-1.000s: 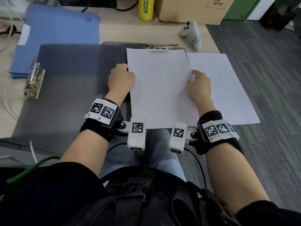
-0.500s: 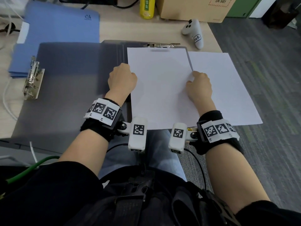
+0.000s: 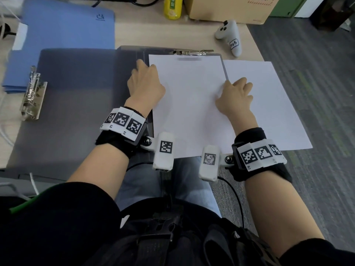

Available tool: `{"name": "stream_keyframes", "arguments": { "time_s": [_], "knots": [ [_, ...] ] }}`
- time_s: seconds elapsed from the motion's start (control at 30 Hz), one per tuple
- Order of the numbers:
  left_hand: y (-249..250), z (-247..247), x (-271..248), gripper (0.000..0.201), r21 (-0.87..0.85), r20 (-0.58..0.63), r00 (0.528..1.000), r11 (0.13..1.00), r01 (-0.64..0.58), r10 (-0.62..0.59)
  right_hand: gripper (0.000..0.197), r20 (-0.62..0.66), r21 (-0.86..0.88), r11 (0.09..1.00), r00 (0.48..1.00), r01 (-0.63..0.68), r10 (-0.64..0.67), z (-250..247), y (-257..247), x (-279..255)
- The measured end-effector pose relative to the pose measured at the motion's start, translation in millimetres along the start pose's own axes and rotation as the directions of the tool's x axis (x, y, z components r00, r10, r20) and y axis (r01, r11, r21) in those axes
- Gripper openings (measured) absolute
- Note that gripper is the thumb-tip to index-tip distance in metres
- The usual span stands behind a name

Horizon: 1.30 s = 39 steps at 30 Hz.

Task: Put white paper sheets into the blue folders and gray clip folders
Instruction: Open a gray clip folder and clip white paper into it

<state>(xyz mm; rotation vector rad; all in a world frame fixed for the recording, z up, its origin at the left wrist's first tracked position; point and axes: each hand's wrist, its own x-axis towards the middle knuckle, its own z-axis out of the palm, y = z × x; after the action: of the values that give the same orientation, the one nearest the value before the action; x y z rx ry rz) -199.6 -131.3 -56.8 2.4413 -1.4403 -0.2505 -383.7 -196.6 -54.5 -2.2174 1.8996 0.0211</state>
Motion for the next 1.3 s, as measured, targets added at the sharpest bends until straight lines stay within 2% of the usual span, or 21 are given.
{"name": "stream_keyframes", "arguments": {
  "time_s": [0.1,0.2,0.27,0.33,0.47,0.57,0.67,0.77,0.87,0.97,1.03,1.07,1.2,1.3],
  "knots": [
    [7.0,0.7,13.3,0.034,0.046,0.101,0.989,0.993,-0.112,0.107,0.033,0.122,-0.056,0.991,0.986,0.12,-0.112,-6.3,-14.2,5.6],
    [14.7,4.5,25.2,0.043,0.082,0.246,0.953,0.976,-0.201,0.176,0.037,0.257,-0.016,0.98,0.948,0.2,-0.19,-11.0,-31.4,15.0],
    [17.2,7.5,33.8,0.051,0.065,0.284,0.937,0.971,-0.231,0.204,0.039,0.305,0.006,0.976,0.929,0.219,-0.21,-12.4,-41.7,25.1],
    [16.1,10.7,38.7,0.062,0.004,0.293,0.929,0.972,-0.237,0.225,0.05,0.316,0.037,0.974,0.922,0.225,-0.225,-12.3,-48.6,33.8],
    [7.5,15.8,48.8,0.063,-0.149,0.171,0.953,0.963,-0.226,0.25,0.08,0.304,0.193,0.974,0.936,0.121,-0.176,-4.9,-56.5,55.1],
    [2.1,16.6,54.9,0.06,-0.192,0.079,0.968,0.957,-0.218,0.236,0.084,0.248,0.312,0.95,0.964,0.009,-0.091,2.3,-59.8,70.4],
    [-1.3,19.2,62.4,0.055,-0.257,0.023,0.978,0.947,-0.194,0.206,0.084,0.197,0.406,0.913,0.979,-0.027,-0.059,5.7,-60.7,81.5],
    [-5.2,23.6,69.1,0.054,-0.314,-0.015,0.984,0.934,-0.172,0.176,0.085,0.182,0.565,0.821,0.983,-0.084,-0.025,6.0,-63.7,89.0],
    [-10.2,29.5,73.1,0.05,-0.42,-0.068,0.987,0.893,-0.16,0.145,0.091,0.155,0.73,0.667,0.986,-0.152,0.055,7.0,-66.4,93.5],
    [-14.3,33.1,75.5,0.046,-0.493,-0.118,0.985,0.853,-0.17,0.127,0.071,0.168,0.797,0.588,0.986,-0.142,0.011,0.4,-70.3,93.5],
    [-13.7,35.3,75.3,0.045,-0.478,-0.132,0.984,0.862,-0.169,0.12,0.051,0.159,0.807,0.582,0.986,-0.101,-0.049,-2.7,-75.0,95.5],
    [-13.4,36.1,75.4,0.044,-0.472,-0.137,0.984,0.865,-0.168,0.116,0.048,0.166,0.801,0.593,0.983,-0.087,-0.08,-3.5,-80.0,95.0],
    [-14.7,40.5,76.4,0.044,-0.466,-0.148,0.982,0.868,-0.171,0.114,0.072,0.134,0.779,0.626,0.98,-0.012,-0.148,2.9,-91.4,102.3],
    [-15.2,41.4,76.7,0.043,-0.452,-0.15,0.982,0.875,-0.174,0.117,0.07,0.143,0.765,0.643,0.982,-0.033,-0.12,0.4,-96.2,107.2]
  ]
}}
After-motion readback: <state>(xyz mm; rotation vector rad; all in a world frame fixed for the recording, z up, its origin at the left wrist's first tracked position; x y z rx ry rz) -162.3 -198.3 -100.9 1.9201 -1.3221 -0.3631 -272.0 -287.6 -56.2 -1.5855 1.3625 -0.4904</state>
